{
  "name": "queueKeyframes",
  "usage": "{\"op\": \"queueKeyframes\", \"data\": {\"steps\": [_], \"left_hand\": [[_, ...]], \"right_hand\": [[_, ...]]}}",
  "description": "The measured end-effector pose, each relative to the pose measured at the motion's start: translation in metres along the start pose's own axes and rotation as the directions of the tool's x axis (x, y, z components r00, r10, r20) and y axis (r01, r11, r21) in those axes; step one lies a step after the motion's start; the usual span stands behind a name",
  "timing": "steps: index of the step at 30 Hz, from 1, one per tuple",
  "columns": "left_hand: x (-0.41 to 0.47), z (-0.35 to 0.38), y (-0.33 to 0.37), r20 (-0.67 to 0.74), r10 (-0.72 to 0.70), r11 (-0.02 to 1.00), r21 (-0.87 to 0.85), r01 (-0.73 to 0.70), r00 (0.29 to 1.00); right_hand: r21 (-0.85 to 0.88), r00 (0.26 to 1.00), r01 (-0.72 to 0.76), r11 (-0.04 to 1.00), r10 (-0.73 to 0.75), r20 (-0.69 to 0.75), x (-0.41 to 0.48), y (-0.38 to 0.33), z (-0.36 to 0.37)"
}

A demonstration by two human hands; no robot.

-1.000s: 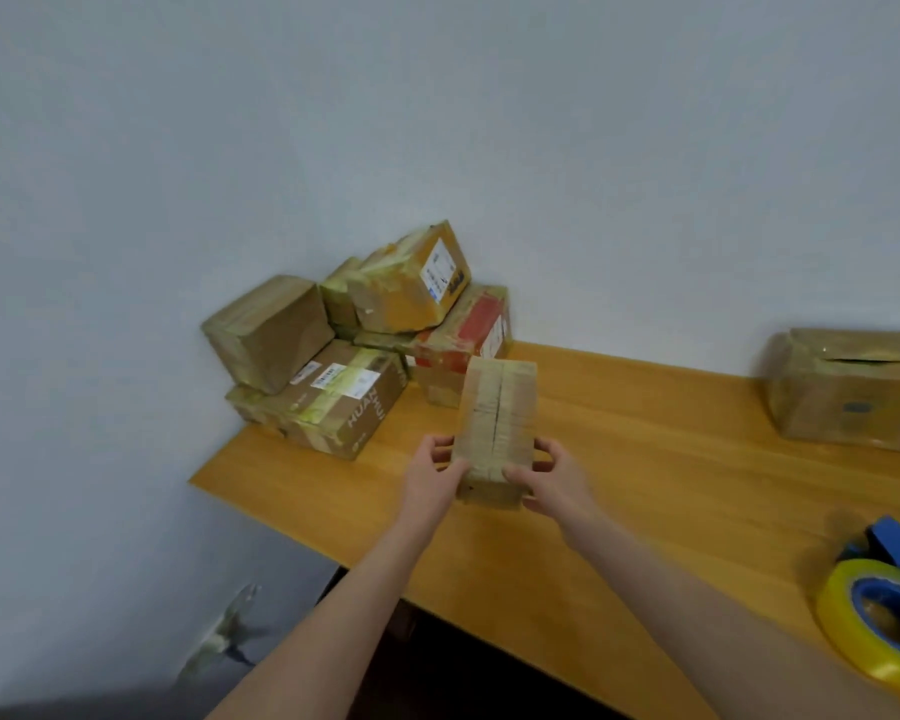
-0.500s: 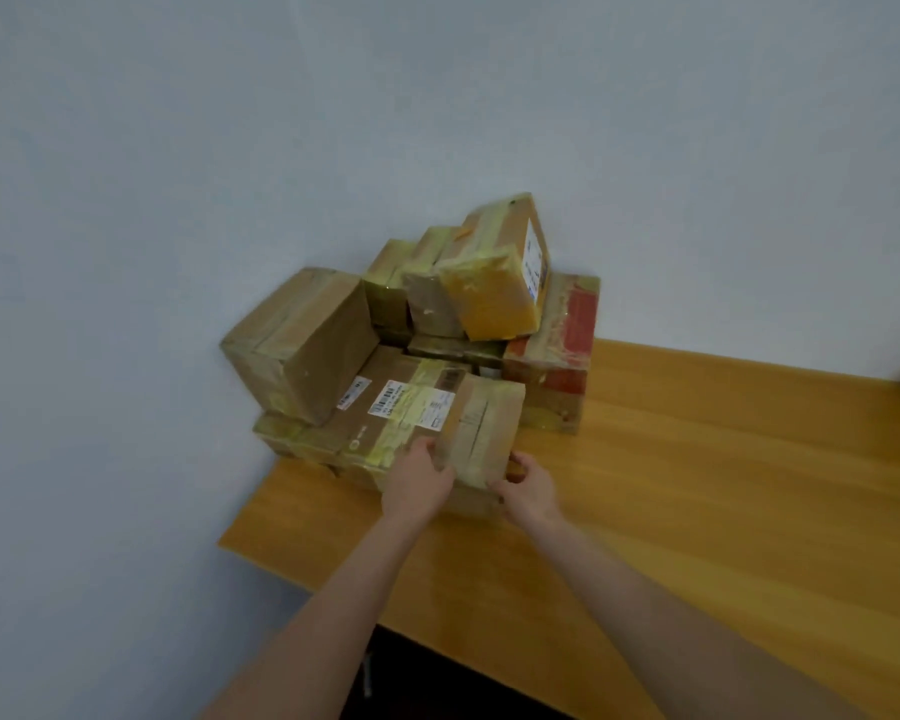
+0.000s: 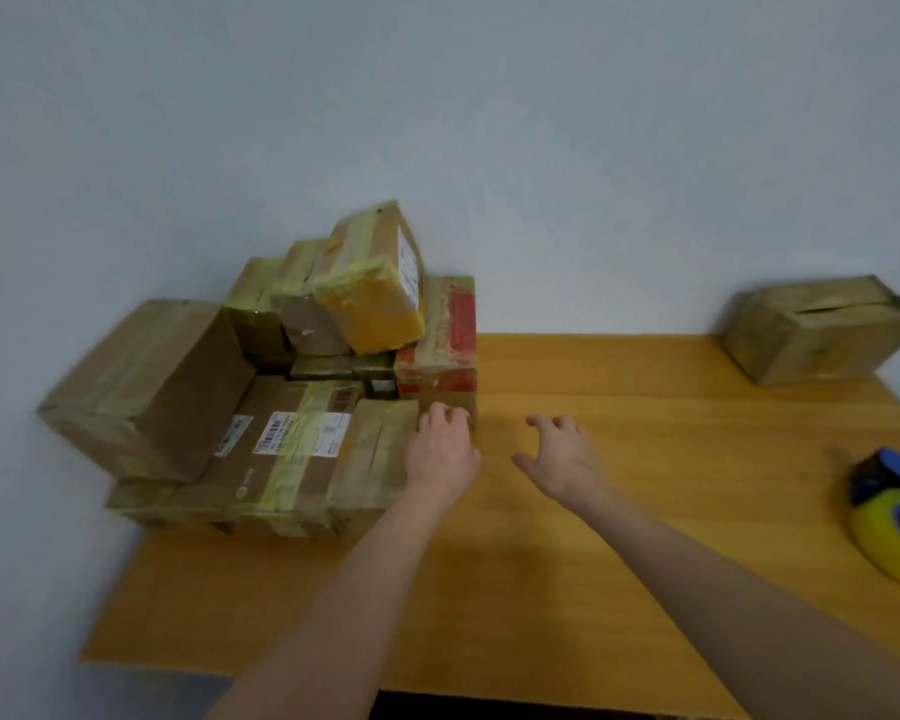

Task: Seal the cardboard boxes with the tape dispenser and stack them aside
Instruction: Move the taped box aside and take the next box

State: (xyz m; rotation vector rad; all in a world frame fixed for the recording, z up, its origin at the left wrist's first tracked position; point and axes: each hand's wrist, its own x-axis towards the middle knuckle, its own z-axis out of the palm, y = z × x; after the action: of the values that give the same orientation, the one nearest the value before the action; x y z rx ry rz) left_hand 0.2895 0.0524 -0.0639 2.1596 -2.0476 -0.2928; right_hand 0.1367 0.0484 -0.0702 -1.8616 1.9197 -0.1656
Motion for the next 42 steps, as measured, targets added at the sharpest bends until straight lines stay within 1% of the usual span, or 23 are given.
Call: {"op": "queueKeyframes", "data": {"steps": [5,9,14,18,22,25,27,30,34,36,38,40,42], "left_hand": [[0.014,0.016,0.071,0.044,0.12,0.993,0.003,-0.12,0.992],[0.02,0.035,0.136,0.042,0.19,0.982,-0.01,-0.19,0.981],[0.028,0.065,0.229,0.035,0.192,0.981,-0.012,-0.192,0.981],[0.024,0.089,0.313,0.026,0.186,0.98,-0.083,-0.183,0.982],[0.024,0.103,0.383,0.005,0.225,0.943,-0.253,-0.216,0.974],[0.036,0.108,0.419,-0.02,0.224,0.904,-0.369,-0.216,0.974],[0.047,0.112,0.437,-0.029,0.204,0.898,-0.393,-0.199,0.978],[0.068,0.118,0.456,-0.063,0.203,0.888,-0.408,-0.211,0.977],[0.105,0.123,0.473,-0.12,0.19,0.867,-0.444,-0.224,0.974],[0.125,0.125,0.481,-0.143,0.134,0.854,-0.484,-0.187,0.981],[0.142,0.127,0.487,-0.118,0.052,0.842,-0.529,-0.107,0.992],[0.159,0.133,0.492,-0.05,-0.018,0.829,-0.559,-0.013,0.999],[0.171,0.137,0.498,0.026,-0.073,0.784,-0.616,0.073,0.997]], "right_hand": [[0.025,0.993,-0.09,0.996,0.091,-0.071,-0.002,0.062,-0.037],[0.042,0.988,-0.116,0.992,0.12,-0.101,-0.002,0.122,-0.064],[0.083,0.984,-0.113,0.99,0.123,-0.131,0.004,0.214,-0.1],[0.108,0.987,-0.109,0.988,0.121,-0.109,0.006,0.292,-0.129],[0.133,0.986,-0.114,0.985,0.129,-0.105,0.013,0.352,-0.157],[0.188,0.981,-0.128,0.974,0.152,-0.12,0.028,0.383,-0.174],[0.223,0.976,-0.148,0.964,0.178,-0.123,0.038,0.4,-0.181],[0.253,0.97,-0.177,0.951,0.213,-0.121,0.056,0.42,-0.192],[0.317,0.955,-0.192,0.929,0.251,-0.156,0.088,0.438,-0.208],[0.345,0.951,-0.183,0.92,0.255,-0.173,0.106,0.446,-0.214],[0.422,0.945,-0.175,0.89,0.272,-0.183,0.123,0.454,-0.221],[0.486,0.934,-0.179,0.856,0.302,-0.189,0.143,0.464,-0.229],[0.52,0.923,-0.197,0.831,0.336,-0.187,0.161,0.474,-0.237]]}}
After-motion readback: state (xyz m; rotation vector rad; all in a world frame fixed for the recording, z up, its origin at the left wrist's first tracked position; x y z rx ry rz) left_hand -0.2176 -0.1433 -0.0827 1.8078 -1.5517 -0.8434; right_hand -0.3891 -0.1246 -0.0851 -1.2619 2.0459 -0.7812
